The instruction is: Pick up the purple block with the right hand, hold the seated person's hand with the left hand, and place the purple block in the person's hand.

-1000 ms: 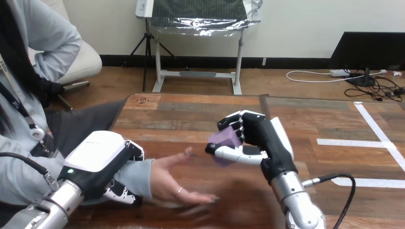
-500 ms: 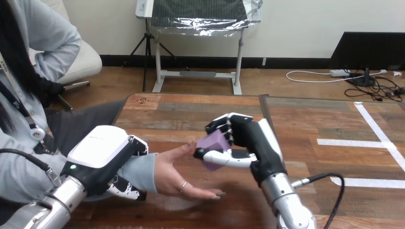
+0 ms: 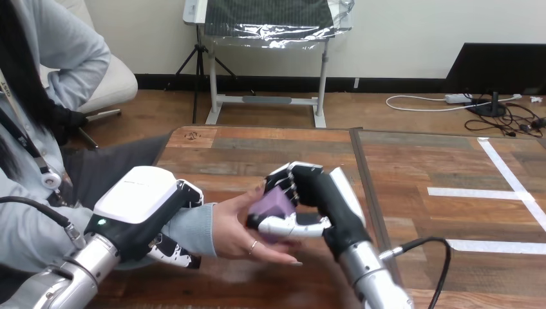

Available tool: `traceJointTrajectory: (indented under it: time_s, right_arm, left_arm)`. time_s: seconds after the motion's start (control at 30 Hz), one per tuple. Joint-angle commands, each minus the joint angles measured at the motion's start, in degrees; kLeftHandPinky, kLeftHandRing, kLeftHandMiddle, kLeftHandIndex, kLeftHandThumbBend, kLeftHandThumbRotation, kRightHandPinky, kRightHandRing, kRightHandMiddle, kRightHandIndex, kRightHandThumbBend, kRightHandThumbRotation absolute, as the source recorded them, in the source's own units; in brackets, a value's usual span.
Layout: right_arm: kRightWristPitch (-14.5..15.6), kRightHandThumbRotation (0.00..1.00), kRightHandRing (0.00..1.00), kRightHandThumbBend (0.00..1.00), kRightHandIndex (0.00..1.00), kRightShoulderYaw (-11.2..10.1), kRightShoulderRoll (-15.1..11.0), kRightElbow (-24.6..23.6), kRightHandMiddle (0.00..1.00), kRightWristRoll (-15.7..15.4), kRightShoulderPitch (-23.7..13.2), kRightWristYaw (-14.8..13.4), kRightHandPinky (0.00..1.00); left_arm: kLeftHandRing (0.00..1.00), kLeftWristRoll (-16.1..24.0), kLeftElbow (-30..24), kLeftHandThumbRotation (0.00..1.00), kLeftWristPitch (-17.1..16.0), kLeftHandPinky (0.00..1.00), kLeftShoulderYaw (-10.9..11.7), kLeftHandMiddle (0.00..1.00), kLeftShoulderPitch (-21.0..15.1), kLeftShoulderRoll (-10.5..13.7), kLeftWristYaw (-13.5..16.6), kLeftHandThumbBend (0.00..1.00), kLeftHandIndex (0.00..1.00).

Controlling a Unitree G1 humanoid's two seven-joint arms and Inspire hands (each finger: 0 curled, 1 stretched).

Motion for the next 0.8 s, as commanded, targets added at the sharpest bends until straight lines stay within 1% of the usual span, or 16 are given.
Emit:
traceJointTrajectory:
  time_s: [0.0, 0.1, 0.2, 0.3, 0.4, 0.5, 0.77]
  right_arm:
    - [-2.1, 0.00, 0.35, 0.81, 0.48, 0.6, 0.9, -0.2, 0.44, -0.5, -0.9, -1.4, 0.31]
    - [-2.8, 0.00, 0.35, 0.81, 0.48, 1.0, 1.3, 0.1, 0.44, -0.6, -0.6, -1.3, 0.31]
    - [-2.8, 0.00, 0.35, 0.81, 0.48, 1.6, 1.6, 0.0, 0.43, -1.4, -0.2, -1.9, 0.31]
    - [-3.1, 0.00, 0.35, 0.82, 0.48, 2.0, 2.0, 0.0, 0.43, -1.8, 0.1, -2.1, 0.30]
    - [-3.0, 0.00, 0.34, 0.82, 0.48, 2.7, 2.2, -0.4, 0.43, -2.4, 0.5, -2.7, 0.30]
    - [-2.8, 0.00, 0.34, 0.82, 0.48, 3.0, 2.6, -0.7, 0.42, -2.0, 1.0, -2.1, 0.29]
    - [-3.6, 0.00, 0.33, 0.82, 0.48, 3.9, 3.1, -0.6, 0.41, -2.7, 1.6, -2.4, 0.28]
  left_arm:
    - [0.28, -2.5, -5.1, 0.00, -1.3, 0.26, 3.4, 0.33, -3.5, -0.7, 1.4, 0.85, 0.34]
    - [0.28, -2.3, -5.1, 0.00, -1.2, 0.26, 3.3, 0.33, -3.6, -0.8, 1.7, 0.85, 0.34]
    - [0.28, -2.1, -4.9, 0.00, -1.4, 0.26, 3.2, 0.33, -3.8, -0.9, 2.0, 0.85, 0.33]
    - [0.28, -2.4, -5.3, 0.00, -1.1, 0.26, 3.3, 0.33, -3.7, -1.0, 1.3, 0.85, 0.33]
    - [0.28, -2.3, -5.2, 0.00, -1.4, 0.26, 3.3, 0.33, -3.8, -1.0, 1.6, 0.85, 0.33]
    - [0.28, -2.2, -5.4, 0.00, -1.3, 0.26, 3.3, 0.33, -3.7, -1.1, 1.7, 0.85, 0.33]
    - [0.28, -2.0, -5.7, 0.00, -1.4, 0.25, 3.3, 0.33, -3.5, -1.3, 1.9, 0.85, 0.33]
